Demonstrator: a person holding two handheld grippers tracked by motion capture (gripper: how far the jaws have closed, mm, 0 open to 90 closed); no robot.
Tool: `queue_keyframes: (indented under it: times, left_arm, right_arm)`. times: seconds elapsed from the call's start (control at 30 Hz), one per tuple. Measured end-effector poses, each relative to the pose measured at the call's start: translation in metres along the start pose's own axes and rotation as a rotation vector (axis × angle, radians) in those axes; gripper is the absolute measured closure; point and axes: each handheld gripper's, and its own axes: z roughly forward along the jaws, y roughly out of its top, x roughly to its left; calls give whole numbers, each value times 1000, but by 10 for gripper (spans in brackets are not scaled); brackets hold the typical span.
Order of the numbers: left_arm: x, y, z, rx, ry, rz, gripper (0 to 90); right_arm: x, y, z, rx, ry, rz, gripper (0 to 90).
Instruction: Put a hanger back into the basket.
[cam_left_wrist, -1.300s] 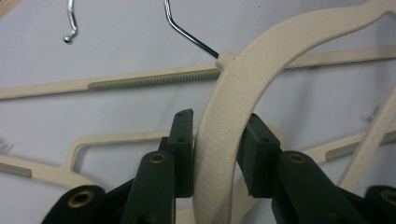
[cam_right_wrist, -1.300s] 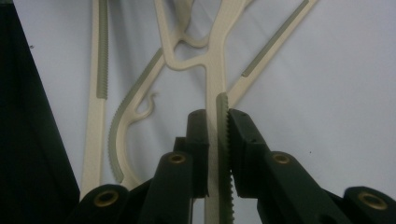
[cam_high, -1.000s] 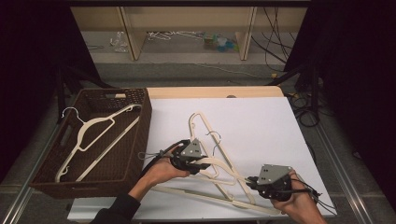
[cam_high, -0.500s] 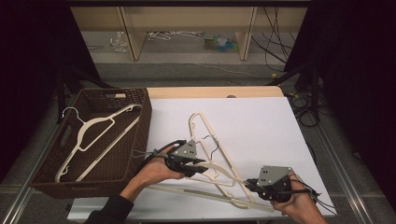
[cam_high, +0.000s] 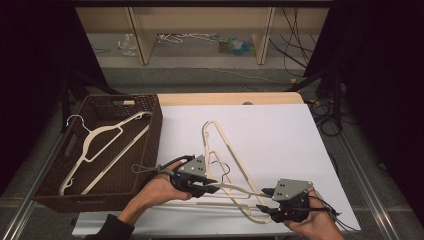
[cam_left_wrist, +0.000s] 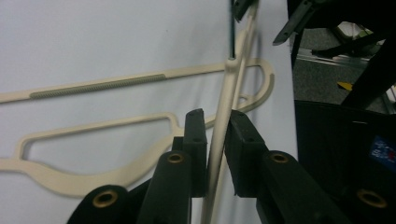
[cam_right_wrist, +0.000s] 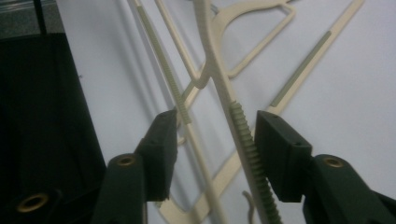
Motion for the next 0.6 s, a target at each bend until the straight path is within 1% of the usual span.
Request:
queue_keyframes:
  times: [0.07,0.1,0.17,0.23,0.27,0.3,0.37,0.43,0.47,0.5,0.53,0.6]
  left_arm:
    - [-6,1,-1,9,1,2,804]
    - [-10,2,-1,10,0,-9,813]
    - [-15,4,-2,8,5,-11,828]
    - [-18,7,-4,-14,1,-41,833]
    - [-19,9,-5,-16,4,-42,836]
    - [-20,10,-6,-12,12,-35,838]
    - [-21,12,-9,-22,11,-35,840]
    - [-22,13,-11,-32,19,-40,842]
    - [-22,14,-12,-36,21,-45,841]
    - [-22,14,-14,-38,22,-48,841]
    - [-21,15,-17,-39,35,-44,840]
    - [-22,15,-20,-47,33,-45,841]
  right_arm:
    - [0,0,-1,-17,-18,11,468]
    - [0,1,-3,-19,-25,13,463]
    - [1,2,-4,-29,-47,23,455]
    - [0,2,-7,-42,-63,26,441]
    - [0,2,-8,-52,-65,36,431]
    - [0,2,-9,-71,-76,39,426]
    - [0,3,-12,-106,-92,60,411]
    - [0,4,-15,-132,-103,67,397]
    - [1,5,-17,-139,-104,81,393]
    - [1,5,-18,-152,-107,82,391]
    - [2,5,-19,-167,-120,80,386]
    - [3,6,-22,-199,-127,81,366]
